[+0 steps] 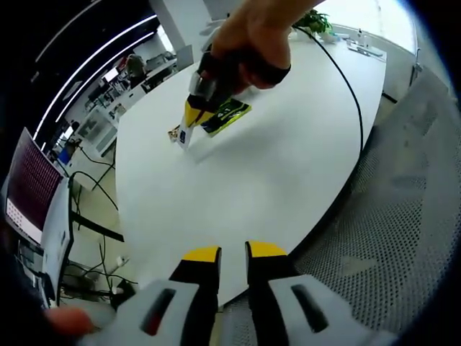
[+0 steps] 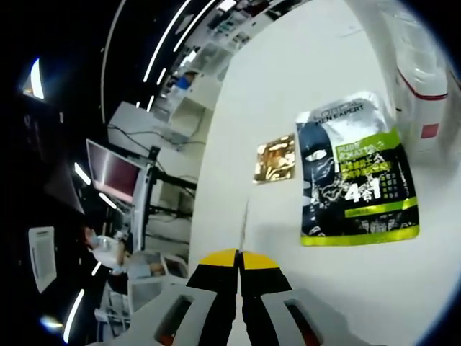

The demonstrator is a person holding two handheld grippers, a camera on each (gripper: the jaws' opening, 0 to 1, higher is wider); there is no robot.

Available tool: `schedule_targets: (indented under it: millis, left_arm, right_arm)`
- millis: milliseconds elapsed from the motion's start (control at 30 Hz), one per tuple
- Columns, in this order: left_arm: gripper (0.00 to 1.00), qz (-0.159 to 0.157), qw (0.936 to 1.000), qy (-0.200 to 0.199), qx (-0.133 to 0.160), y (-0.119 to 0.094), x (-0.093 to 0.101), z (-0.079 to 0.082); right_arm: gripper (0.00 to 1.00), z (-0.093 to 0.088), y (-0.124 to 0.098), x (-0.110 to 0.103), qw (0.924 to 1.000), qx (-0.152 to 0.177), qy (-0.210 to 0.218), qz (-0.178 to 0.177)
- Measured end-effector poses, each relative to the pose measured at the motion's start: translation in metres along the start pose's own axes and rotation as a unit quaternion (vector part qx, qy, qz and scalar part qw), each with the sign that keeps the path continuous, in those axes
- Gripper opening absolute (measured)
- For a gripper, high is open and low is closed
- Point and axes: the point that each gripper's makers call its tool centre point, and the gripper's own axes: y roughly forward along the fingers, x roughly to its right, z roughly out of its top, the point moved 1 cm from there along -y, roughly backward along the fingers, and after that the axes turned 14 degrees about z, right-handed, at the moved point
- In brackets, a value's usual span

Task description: Arrange the skincare products in the storage area until every visible bottle or jar stands upright without overlapping.

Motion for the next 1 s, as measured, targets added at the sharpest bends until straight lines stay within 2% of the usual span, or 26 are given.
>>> schedule_targets:
  millis: [400,767,1000]
  left_arm:
    - [0.09,0.001,1.0,0.001,0.0,0.0,-0.001,0.0]
    - [0.08,0.002,1.0,0.001,0.0,0.0,-0.001,-0.001]
    - [0.08,0.002,1.0,0.001,-0.001,0.0,-0.001,-0.001]
  right_arm:
    - [0.0,0.006,0.002,-0.001,1.0,0.007,0.0,-0.005]
    - [0.0,0.006,0.005,0.013,0.9997,-0.002,0.002,-0.026]
    - [0.0,0.009,0.014,0.014,0.9995,-0.006,0.002,-0.031]
